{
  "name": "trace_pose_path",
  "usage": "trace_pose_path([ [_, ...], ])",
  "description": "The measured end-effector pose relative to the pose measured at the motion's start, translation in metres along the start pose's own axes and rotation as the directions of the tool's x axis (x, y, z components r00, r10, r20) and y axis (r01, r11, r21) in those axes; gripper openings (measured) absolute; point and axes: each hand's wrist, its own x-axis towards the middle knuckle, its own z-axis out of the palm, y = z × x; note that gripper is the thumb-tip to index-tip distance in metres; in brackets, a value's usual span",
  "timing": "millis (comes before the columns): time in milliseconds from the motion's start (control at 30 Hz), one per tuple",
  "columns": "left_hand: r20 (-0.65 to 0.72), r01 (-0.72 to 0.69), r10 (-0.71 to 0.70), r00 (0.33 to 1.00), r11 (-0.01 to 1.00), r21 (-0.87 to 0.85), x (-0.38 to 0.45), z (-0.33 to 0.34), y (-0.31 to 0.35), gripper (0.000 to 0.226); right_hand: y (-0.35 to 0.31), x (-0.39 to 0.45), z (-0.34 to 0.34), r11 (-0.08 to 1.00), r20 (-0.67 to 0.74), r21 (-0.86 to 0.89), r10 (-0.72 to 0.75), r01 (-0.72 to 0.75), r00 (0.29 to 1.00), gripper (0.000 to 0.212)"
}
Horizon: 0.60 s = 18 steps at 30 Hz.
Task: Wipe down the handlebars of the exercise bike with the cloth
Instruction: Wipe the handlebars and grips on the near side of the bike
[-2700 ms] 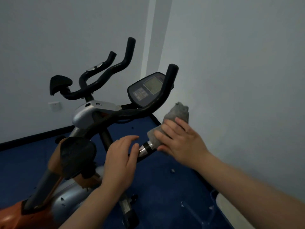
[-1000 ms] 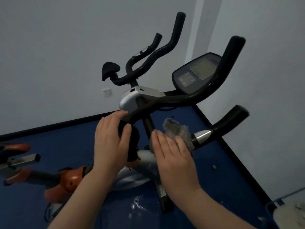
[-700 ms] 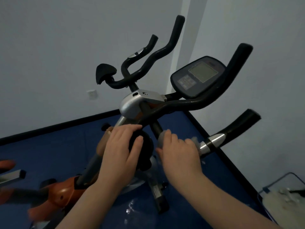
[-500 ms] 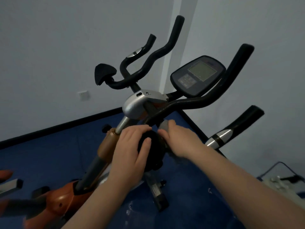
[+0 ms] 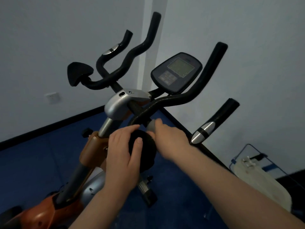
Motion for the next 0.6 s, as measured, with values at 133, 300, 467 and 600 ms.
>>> trace_pose_path([
  [133,-0.025,0.006,-0.006,1.000,1.000,0.012,0.001,0.002,-0.001,0.032,0.021,-0.044,0.007,0.923,-0.230,-0.364,-0.219,0.124,0.948,0.058],
  [300,-0.062,0.002,0.000,0.998,1.000,0.029,0.000,0.005,-0.001,0.029,0.075,-0.066,0.006,0.861,-0.369,-0.447,-0.425,0.243,0.826,0.044],
  [467,-0.145,0.009,-0.005,0.989,1.000,0.028,-0.001,0.013,-0.002,0.027,0.016,-0.049,0.020,0.937,-0.380,-0.348,-0.144,0.003,0.914,0.041],
  [600,-0.195,0.033,-0.031,0.980,0.999,0.006,-0.004,0.015,0.002,0.026,0.009,-0.026,0.006,0.964,-0.265,-0.253,-0.145,0.076,0.953,0.047],
])
